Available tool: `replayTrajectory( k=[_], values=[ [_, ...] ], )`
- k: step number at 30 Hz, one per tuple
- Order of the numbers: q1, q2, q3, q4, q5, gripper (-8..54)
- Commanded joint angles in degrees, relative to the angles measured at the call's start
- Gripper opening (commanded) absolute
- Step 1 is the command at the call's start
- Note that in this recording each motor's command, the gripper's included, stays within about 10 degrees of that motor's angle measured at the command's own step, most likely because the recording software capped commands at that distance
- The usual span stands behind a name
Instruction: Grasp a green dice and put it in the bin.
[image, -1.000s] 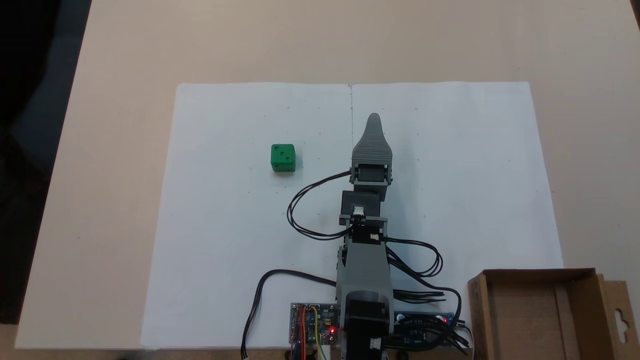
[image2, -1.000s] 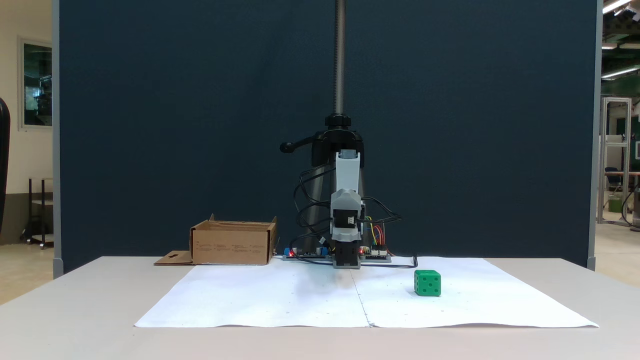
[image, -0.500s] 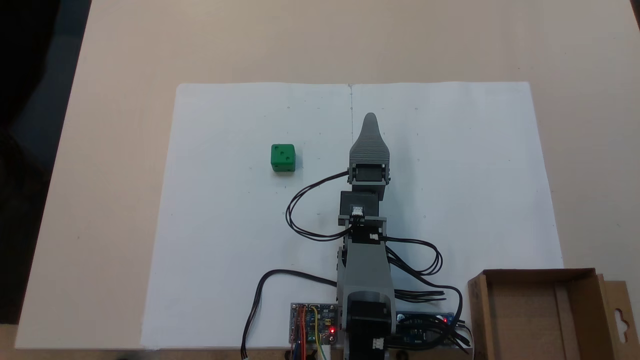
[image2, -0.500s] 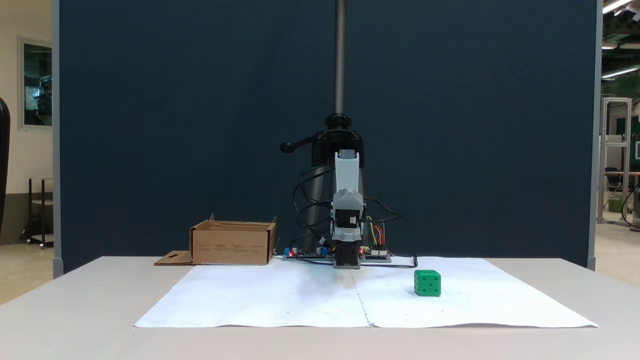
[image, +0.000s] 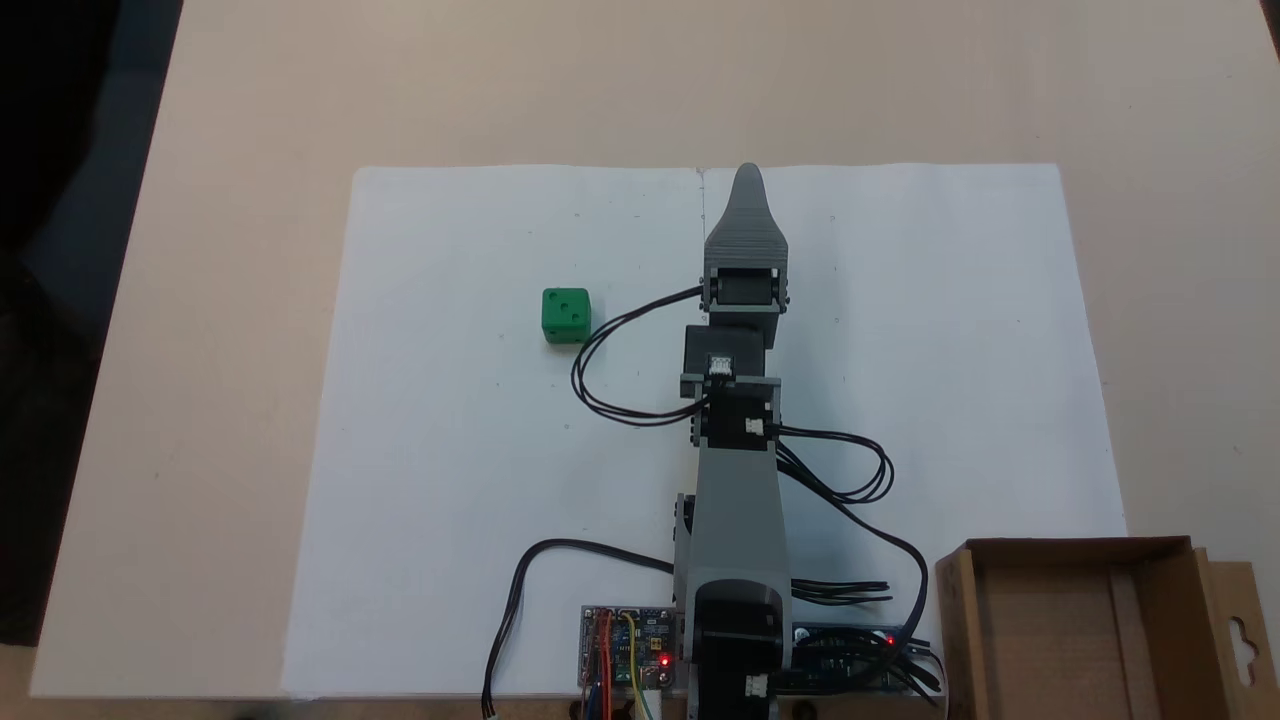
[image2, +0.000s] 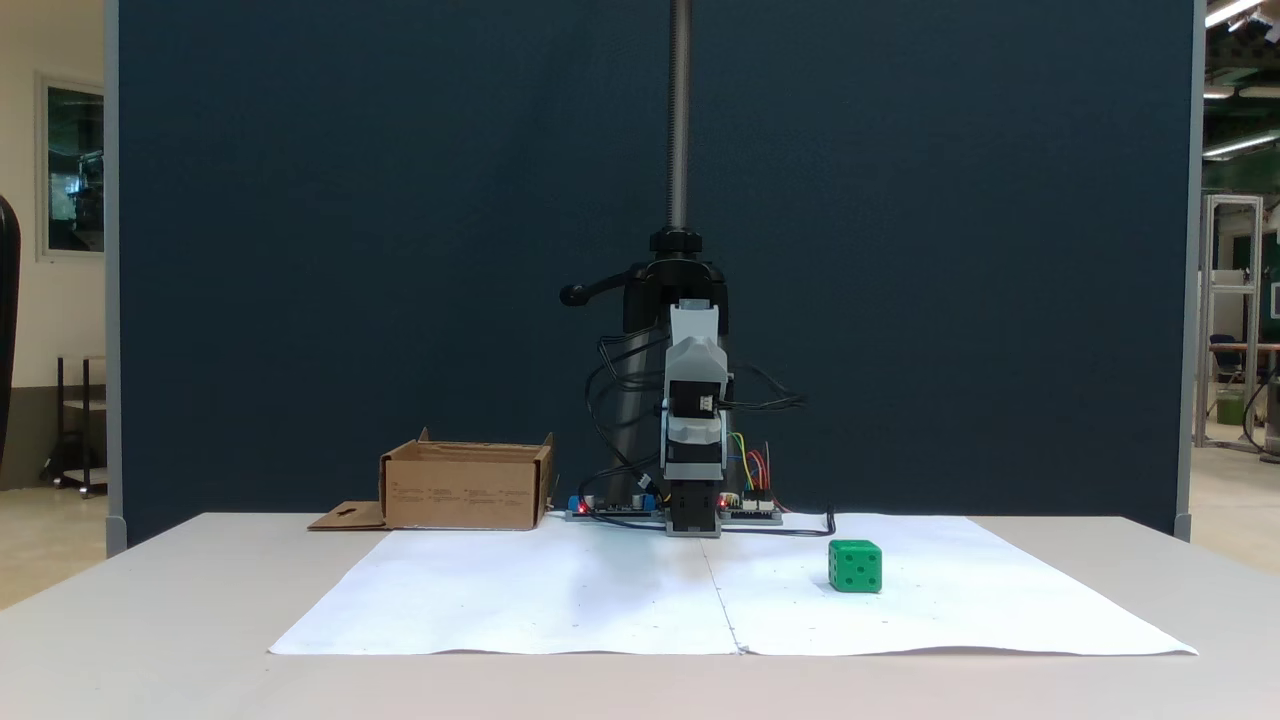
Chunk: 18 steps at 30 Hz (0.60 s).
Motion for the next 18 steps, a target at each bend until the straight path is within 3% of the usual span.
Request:
replayTrajectory(
  k=[1,9,14,18],
  values=[
    [0.53,6.68,-6.59,8.77,-0.09,40.3],
    [-2.37,4.31,-18.46,39.36,0.88,40.3],
    [-7.91,0.70,-21.80,57.55,8.70,40.3],
    [-11.16,-6.42,-33.05,73.02,16.06,40.3]
  ],
)
